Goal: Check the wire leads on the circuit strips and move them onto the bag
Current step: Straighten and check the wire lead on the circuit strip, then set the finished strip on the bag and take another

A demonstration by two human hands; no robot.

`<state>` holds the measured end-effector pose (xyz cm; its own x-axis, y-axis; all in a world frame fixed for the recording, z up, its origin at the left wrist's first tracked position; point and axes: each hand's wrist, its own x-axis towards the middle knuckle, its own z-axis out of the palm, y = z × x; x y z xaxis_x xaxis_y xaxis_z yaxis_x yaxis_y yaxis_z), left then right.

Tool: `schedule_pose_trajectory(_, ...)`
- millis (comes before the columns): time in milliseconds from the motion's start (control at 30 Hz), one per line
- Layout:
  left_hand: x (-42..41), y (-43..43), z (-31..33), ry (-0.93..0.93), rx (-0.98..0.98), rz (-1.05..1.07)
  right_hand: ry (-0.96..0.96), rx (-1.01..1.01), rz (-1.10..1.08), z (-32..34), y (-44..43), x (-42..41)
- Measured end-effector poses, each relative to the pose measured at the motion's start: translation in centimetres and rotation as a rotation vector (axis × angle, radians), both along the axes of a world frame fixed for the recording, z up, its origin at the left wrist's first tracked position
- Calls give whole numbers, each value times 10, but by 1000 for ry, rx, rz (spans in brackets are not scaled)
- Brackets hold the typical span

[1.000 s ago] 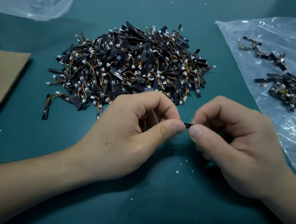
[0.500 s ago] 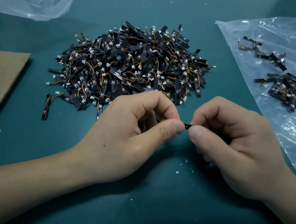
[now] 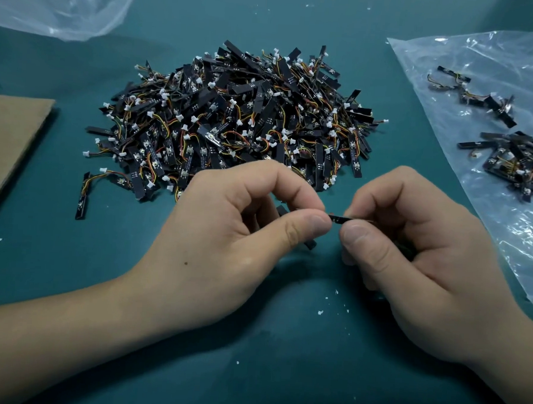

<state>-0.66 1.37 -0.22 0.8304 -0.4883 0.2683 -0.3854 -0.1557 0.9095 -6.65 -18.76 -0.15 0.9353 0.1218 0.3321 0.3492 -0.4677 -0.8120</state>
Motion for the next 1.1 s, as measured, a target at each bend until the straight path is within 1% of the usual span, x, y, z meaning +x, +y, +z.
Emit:
schedule_pose_trajectory(67, -1, 0, 0, -3, 1, 10, -15, -28, 6, 0, 0, 0)
schedule_pose_trajectory(167, -2, -1, 0, 21, -44, 27, -15, -5, -12, 1, 0, 1)
schedule_pose_trajectory(300, -1, -1, -1, 1, -7, 20, -2, -39, 4, 0, -2, 1)
schedule_pose_trajectory(533, 0, 0, -1, -25, -3, 19, -1, -19, -8, 0, -1, 2)
schedule_pose_trajectory(667, -1, 0, 0, -9, -80, 45, 41, 6, 6, 2, 1, 2)
schedule_pose_trajectory(833, 3, 0, 1, 22, -206, 79, 119, -228, 172, 3, -4, 3)
schedule_pose_trajectory(867, 4, 0, 1, 22, -213, 92, 118, -194, 195, 3, -4, 4)
schedule_pose_trajectory(900, 4, 0, 1, 19, -203, 104, 130, -70, 181, 3, -5, 4)
schedule_pose_trajectory(933, 4, 0, 1, 12, -177, 119, 154, 150, 113, 4, -6, 6)
schedule_pose_trajectory(1000, 3, 0, -1, -21, -85, 160, 192, 606, -129, 6, -12, 13)
schedule_pose_trajectory(1033, 3, -1, -2, -39, -18, 173, 201, 742, -242, 5, -16, 17)
schedule_pose_trajectory(1100, 3, 0, -4, -81, 151, 164, 212, 861, -371, 3, -22, 25)
